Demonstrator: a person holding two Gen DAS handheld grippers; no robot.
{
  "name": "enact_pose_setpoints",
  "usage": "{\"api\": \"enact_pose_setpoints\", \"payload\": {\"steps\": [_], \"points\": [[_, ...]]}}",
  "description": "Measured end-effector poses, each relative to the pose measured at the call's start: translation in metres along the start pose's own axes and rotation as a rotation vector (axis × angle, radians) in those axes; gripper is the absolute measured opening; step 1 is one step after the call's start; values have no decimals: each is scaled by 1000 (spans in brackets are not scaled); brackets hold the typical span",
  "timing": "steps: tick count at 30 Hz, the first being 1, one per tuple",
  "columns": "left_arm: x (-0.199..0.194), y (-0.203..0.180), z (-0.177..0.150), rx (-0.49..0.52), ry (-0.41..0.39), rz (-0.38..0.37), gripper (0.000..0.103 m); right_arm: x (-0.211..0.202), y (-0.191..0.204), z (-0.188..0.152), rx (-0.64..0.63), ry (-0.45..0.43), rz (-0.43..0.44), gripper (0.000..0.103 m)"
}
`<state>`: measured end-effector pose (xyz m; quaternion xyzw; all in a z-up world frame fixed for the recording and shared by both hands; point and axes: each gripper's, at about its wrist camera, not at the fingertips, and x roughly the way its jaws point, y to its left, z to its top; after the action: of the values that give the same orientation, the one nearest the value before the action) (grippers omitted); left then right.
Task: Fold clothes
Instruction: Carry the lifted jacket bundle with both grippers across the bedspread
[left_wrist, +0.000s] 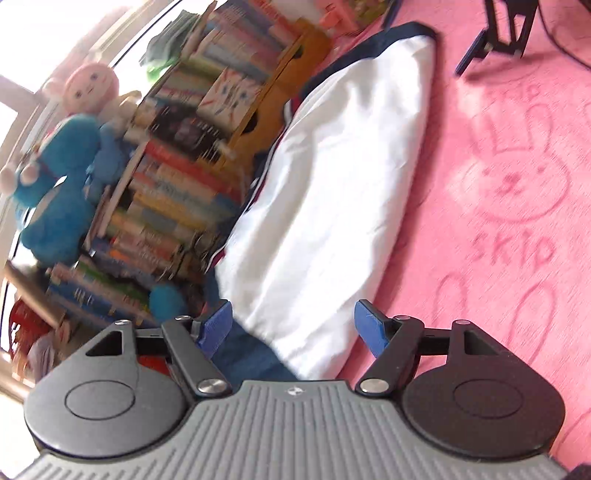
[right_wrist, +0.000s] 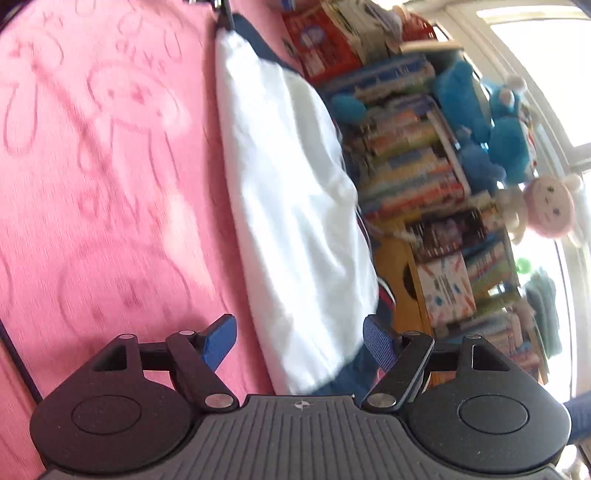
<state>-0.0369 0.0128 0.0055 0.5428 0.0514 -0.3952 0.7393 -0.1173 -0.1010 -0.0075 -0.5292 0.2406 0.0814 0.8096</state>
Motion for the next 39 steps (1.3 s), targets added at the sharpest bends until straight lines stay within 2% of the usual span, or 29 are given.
{"api": "enact_pose_setpoints", "payload": {"steps": [3,5,10,11,12,13,14,16,18,20,23,24,26,27,28,29,31,35,39], "points": [[11,-14,25,30,-60,-51,73,17,7,39,28,-90,24,74],[23,-15,31,36,-84,-55,72,30,3,53,63,-99,21,73],[52,3,28,-54,-77,-43,73,53,-19,65,190,-87,26,56],[54,5,29,-71,-74,-31,70,54,-24,64,222,-86,27,54],[55,7,30,-88,-72,-19,63,54,-27,64,243,-86,28,54],[53,13,31,-130,-79,-27,47,53,-27,63,247,-86,26,54],[51,22,32,-199,-89,-50,39,54,-25,62,222,-84,13,54],[46,43,32,-332,-101,-82,36,60,-16,59,150,-78,-16,54],[43,55,32,-373,-106,-84,35,69,-12,57,109,-66,-32,54],[44,51,32,-335,-93,-79,36,80,-15,58,112,-47,-55,52],[49,40,32,-250,-67,-56,38,99,-27,59,140,-5,-81,23],[54,33,31,-201,-54,-28,41,104,-30,60,152,1,-74,22],[67,21,30,-109,-24,26,54,111,-34,62,152,10,-66,20],[74,17,28,-67,-7,51,54,113,-32,63,131,10,-69,20],[82,14,28,-34,16,72,52,116,-31,63,113,11,-69,20],[91,12,23,0,58,99,36,117,-29,62,95,14,-66,20],[102,16,8,21,120,107,19,119,-25,54,45,30,-65,19],[102,19,-31,116,187,168,15,122,-20,22,-97,90,-91,18],[99,32,-59,69,246,192,12,122,-25,-6,-139,118,-116,19]]}}
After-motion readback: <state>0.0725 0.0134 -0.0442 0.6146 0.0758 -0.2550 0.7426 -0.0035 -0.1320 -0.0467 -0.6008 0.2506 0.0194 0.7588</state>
